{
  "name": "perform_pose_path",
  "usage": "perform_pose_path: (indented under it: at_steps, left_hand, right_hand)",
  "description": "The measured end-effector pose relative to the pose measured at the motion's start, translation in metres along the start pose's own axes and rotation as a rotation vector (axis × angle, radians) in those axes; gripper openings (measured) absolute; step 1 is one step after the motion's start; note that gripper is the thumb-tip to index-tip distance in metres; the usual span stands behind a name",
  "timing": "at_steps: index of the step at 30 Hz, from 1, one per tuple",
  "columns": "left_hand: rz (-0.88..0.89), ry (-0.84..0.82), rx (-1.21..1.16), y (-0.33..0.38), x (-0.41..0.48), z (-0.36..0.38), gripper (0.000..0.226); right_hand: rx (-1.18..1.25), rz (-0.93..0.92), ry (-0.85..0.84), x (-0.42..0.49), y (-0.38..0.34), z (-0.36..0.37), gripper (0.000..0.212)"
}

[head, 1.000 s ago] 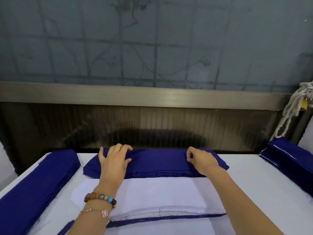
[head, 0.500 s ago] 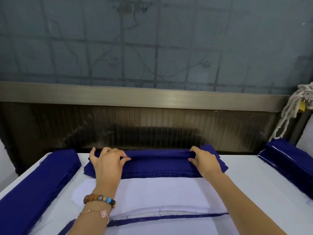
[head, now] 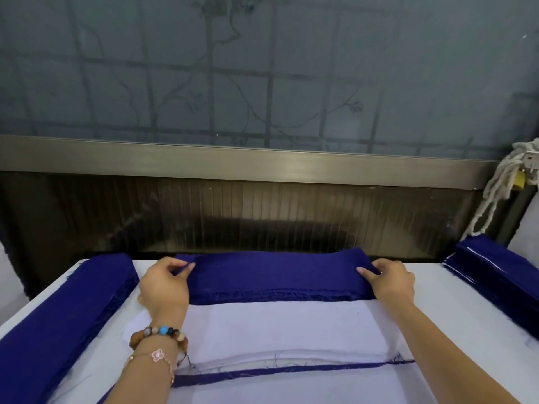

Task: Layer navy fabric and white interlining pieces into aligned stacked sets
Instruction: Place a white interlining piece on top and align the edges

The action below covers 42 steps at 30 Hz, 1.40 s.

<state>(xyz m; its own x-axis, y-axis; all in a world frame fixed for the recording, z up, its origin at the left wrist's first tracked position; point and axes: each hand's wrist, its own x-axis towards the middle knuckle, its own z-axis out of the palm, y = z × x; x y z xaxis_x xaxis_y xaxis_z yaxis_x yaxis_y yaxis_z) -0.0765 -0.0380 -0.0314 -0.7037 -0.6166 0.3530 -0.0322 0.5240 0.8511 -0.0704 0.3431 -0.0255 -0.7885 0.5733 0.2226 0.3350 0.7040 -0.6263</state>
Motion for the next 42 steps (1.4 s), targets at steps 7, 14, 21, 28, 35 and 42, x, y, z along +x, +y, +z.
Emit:
perform_pose_path:
  at_steps: [7, 14, 21, 28, 35, 42]
  left_hand:
    - [-0.126, -0.045, 0.184, 0.002, 0.005, -0.004, 0.025]
    - [-0.087, -0.194, 0.13, 0.01, 0.027, -0.034, 0.028]
    - [0.088, -0.158, -0.114, 0.034, 0.021, -0.075, 0.02]
    - [0.055, -0.258, -0.163, 0.032, -0.001, -0.113, 0.017]
    - [-0.039, -0.346, -0.17, -0.01, -0.04, -0.138, 0.019]
    - [-0.08, -0.372, -0.178, -0.038, -0.07, -0.158, 0.015]
  right_hand:
    - [0.069, -0.02, 0.124, -0.003, -0.003, -0.005, 0.024]
    - [0.33, 0.002, -0.016, -0.005, -0.006, -0.027, 0.025]
    - [0.42, -0.037, -0.017, -0.021, -0.01, -0.062, 0.027]
    - [0.405, -0.038, -0.08, -0.045, 0.0, -0.1, 0.026]
    - [0.431, 0.019, -0.134, -0.089, 0.032, -0.114, 0.026]
    - [0.457, 0.034, -0.137, -0.146, 0.065, -0.102, 0.018]
